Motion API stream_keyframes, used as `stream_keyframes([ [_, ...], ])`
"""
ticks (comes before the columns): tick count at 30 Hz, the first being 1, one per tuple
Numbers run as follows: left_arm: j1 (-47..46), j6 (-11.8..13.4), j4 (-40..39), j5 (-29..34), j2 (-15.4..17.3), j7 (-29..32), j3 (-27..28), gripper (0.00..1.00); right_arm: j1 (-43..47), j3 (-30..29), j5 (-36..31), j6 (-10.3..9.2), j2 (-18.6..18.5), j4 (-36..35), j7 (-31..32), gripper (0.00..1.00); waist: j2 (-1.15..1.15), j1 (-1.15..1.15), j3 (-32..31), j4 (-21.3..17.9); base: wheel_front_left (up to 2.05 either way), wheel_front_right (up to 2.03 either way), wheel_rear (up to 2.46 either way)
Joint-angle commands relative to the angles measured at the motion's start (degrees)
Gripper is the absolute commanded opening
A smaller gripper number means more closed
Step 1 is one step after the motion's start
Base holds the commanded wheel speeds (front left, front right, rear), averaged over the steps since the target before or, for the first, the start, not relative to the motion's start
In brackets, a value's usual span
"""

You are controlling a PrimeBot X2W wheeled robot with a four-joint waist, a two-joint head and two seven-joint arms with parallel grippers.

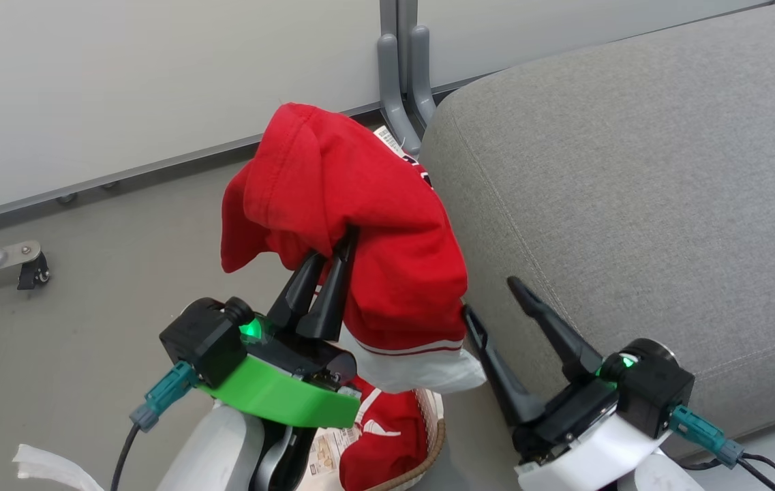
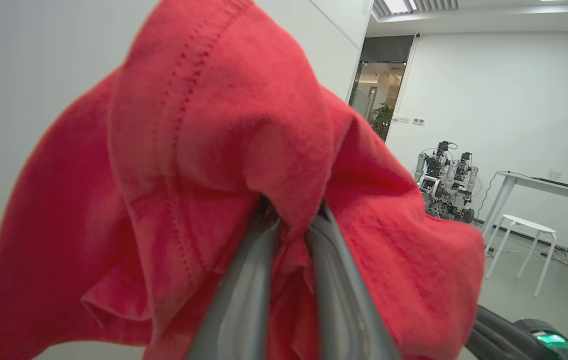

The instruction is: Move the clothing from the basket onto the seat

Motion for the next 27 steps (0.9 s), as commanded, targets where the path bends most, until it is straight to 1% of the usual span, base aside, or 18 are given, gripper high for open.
stream_keyframes([
  [1, -0.7, -0.2, 0.0, 0.3, 0.4, 0.0, 0.3, 0.00, -0.7, 2.0, 1.1, 0.00, -1.6, -1.0, -0.2, 1.00, 0.00, 0.00, 0.1, -0.1, 0.00, 0.00, 0.00],
  [4, -1.1, -0.2, 0.1, 0.1, 0.6, 0.0, -0.2, 0.00, -2.1, 6.6, 1.4, 0.00, -5.6, -2.3, -0.2, 1.00, 0.00, 0.00, 0.3, -0.3, 0.00, 0.00, 0.00],
  [6, -1.4, -0.2, 0.1, 0.1, 0.9, 0.0, -0.9, 0.00, -3.2, 8.3, 1.2, 0.00, -7.0, -2.3, -0.2, 1.00, 0.00, 0.00, 0.3, -0.4, 0.00, 0.00, 0.00],
  [10, -1.9, -0.2, 0.2, -0.3, 1.3, 0.0, -3.0, 0.00, -5.7, 10.1, 1.4, 0.00, -8.6, -1.3, -0.2, 1.00, 0.00, 0.00, 0.5, -0.3, 0.00, 0.00, 0.00],
  [15, -2.5, -0.2, 0.5, -0.9, 1.6, 0.0, -5.5, 0.00, -9.4, 14.6, 2.2, 0.00, -10.5, 1.4, -0.2, 1.00, 0.00, 0.00, 0.6, 0.3, 0.00, 0.00, 0.00],
  [18, -2.9, -0.2, 0.8, -1.1, 1.5, 0.0, -6.3, 0.00, -11.3, 16.4, 2.8, 0.00, -10.6, 3.1, -0.2, 1.00, 0.00, 0.00, 0.6, 0.6, 0.00, 0.00, 0.00],
  [27, -3.2, -0.2, 1.8, -0.9, 1.1, 0.0, -8.8, 0.00, -14.4, 18.4, 3.4, 0.00, -7.2, 7.6, -0.2, 1.00, 0.00, 0.00, 0.4, 1.6, 0.00, 0.00, 0.00],
])
